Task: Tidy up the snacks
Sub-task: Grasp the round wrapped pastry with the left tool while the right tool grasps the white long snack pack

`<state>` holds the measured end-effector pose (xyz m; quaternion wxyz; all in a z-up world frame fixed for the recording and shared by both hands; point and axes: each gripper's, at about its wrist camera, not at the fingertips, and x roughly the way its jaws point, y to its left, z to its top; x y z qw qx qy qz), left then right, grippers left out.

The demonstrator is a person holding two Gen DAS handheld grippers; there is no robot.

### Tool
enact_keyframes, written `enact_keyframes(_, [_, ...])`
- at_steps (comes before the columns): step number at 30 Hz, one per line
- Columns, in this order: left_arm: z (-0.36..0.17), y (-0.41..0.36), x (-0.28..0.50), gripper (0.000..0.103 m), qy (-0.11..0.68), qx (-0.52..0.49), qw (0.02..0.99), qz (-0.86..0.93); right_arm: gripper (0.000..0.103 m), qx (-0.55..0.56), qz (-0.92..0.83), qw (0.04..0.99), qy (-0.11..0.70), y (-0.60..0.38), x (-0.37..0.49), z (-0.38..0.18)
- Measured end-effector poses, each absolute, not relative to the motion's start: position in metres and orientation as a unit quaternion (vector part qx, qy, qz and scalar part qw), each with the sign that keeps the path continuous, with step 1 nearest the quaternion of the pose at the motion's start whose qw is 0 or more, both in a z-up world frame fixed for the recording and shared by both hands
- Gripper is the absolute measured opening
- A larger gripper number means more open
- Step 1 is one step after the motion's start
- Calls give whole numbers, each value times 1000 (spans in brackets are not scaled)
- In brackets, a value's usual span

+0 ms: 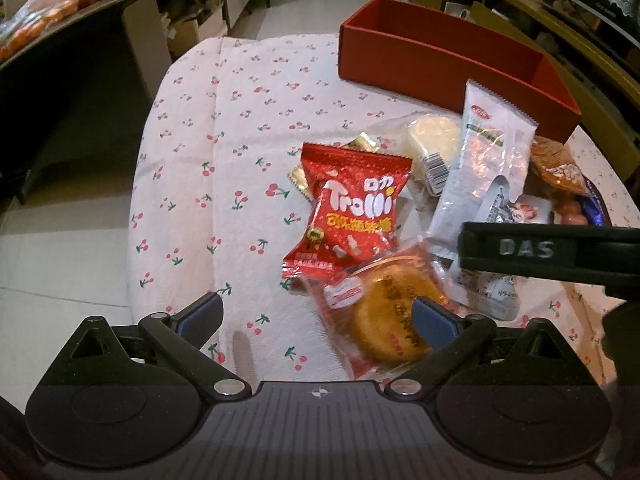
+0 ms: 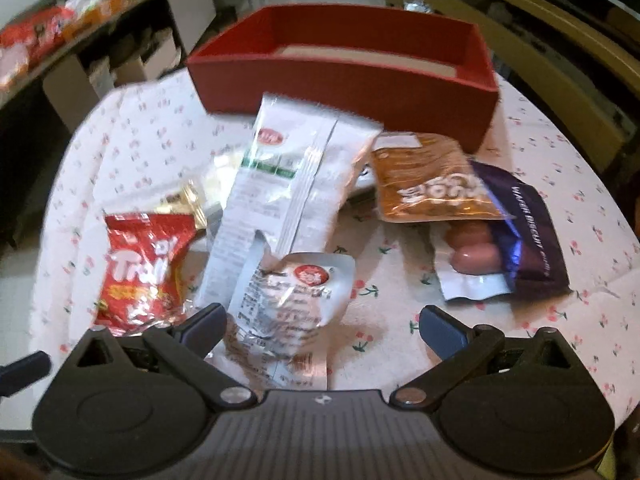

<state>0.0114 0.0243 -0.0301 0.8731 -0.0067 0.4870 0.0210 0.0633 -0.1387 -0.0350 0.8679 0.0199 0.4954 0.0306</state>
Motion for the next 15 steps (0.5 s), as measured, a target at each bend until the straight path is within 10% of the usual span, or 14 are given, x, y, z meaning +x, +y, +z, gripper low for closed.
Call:
enact_keyframes(10, [-31,20,16,103,490,-14,872,9,59,44,58,854,516,-175,56,-37])
enact_keyframes(15, [-32,9,19,103,483,6,875,10,59,43,53,853,517,-191,49,-36])
